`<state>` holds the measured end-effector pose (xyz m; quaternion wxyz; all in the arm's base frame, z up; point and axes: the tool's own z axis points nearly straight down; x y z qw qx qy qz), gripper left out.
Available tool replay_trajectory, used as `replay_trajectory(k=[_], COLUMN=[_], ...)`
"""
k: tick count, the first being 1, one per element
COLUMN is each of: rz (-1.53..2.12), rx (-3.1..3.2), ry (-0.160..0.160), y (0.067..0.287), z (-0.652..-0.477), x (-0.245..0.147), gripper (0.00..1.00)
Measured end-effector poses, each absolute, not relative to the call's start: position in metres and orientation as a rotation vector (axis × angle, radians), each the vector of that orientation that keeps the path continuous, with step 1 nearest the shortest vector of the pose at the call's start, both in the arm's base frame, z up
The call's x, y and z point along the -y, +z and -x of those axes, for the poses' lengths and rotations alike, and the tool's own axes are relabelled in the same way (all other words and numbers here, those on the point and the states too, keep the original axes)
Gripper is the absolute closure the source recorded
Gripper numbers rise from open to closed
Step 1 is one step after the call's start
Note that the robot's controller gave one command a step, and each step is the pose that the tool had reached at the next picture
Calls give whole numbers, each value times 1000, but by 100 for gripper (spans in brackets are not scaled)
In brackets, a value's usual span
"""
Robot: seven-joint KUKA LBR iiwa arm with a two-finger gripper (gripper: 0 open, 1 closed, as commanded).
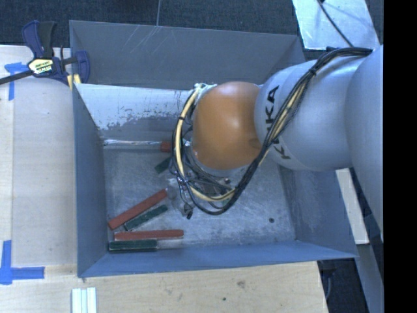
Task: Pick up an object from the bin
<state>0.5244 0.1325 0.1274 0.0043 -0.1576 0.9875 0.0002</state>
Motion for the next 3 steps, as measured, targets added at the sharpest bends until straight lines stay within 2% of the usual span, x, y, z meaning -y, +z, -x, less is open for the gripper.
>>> replay_trajectory(k=[1, 2, 3], rz=[495, 536, 524], rx=[-3100, -3098, -3092], ry=[1, 5, 4], y=[124, 70, 74], z=[-523, -510, -513], x=[-134, -207, -204], gripper=[0, 0, 100])
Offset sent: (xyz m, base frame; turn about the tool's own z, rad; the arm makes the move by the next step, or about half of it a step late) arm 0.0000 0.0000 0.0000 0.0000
